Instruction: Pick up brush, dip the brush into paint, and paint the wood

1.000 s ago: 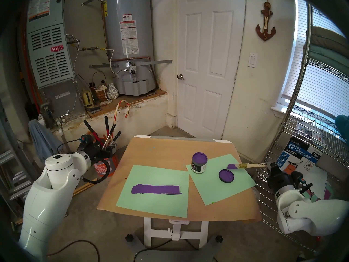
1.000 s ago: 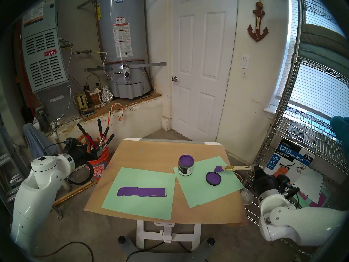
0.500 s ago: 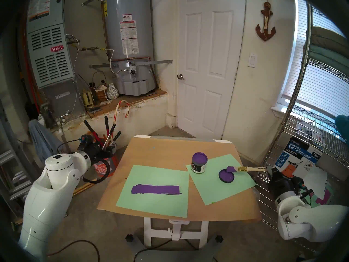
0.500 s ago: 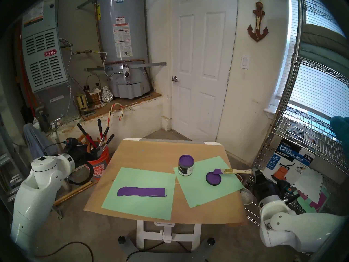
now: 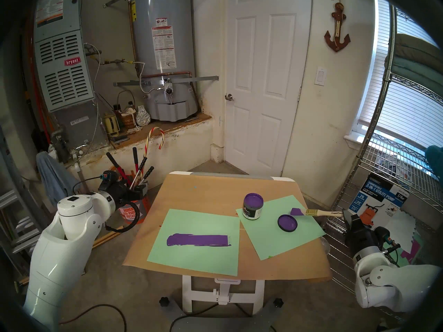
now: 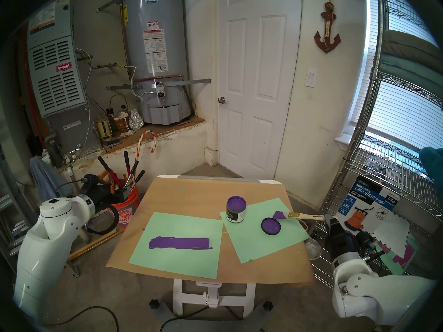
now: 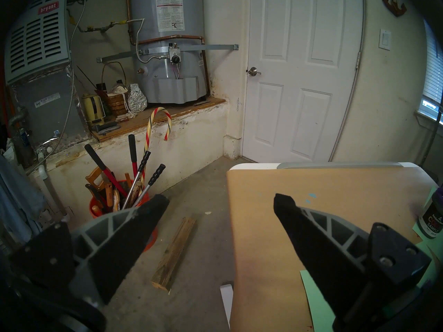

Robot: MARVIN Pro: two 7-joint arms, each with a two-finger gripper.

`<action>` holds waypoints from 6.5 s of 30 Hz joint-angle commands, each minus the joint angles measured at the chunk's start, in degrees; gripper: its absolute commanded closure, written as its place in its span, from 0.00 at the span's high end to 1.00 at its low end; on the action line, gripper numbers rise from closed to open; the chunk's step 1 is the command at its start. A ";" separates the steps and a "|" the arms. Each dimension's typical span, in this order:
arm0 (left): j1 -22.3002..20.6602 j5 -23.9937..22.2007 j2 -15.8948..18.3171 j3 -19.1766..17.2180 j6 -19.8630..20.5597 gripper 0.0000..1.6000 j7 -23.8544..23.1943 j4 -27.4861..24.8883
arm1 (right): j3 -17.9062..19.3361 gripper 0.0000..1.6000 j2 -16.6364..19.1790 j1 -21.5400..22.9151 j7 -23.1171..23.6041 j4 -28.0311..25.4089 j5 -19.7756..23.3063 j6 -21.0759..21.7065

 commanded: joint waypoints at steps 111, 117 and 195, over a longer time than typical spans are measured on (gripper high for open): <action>-0.25 -0.14 0.04 -0.74 -0.18 1.00 0.15 -1.14 | -8.85 0.00 2.68 13.69 -5.85 5.29 -3.93 14.36; -0.24 -0.15 0.04 -0.75 -0.18 1.00 0.15 -1.15 | -12.41 0.00 1.30 16.86 -8.30 5.45 -7.84 13.74; -0.21 -0.16 0.03 -0.77 -0.17 1.00 0.18 -1.19 | -18.20 1.00 -3.25 19.95 -11.17 12.95 -15.49 13.20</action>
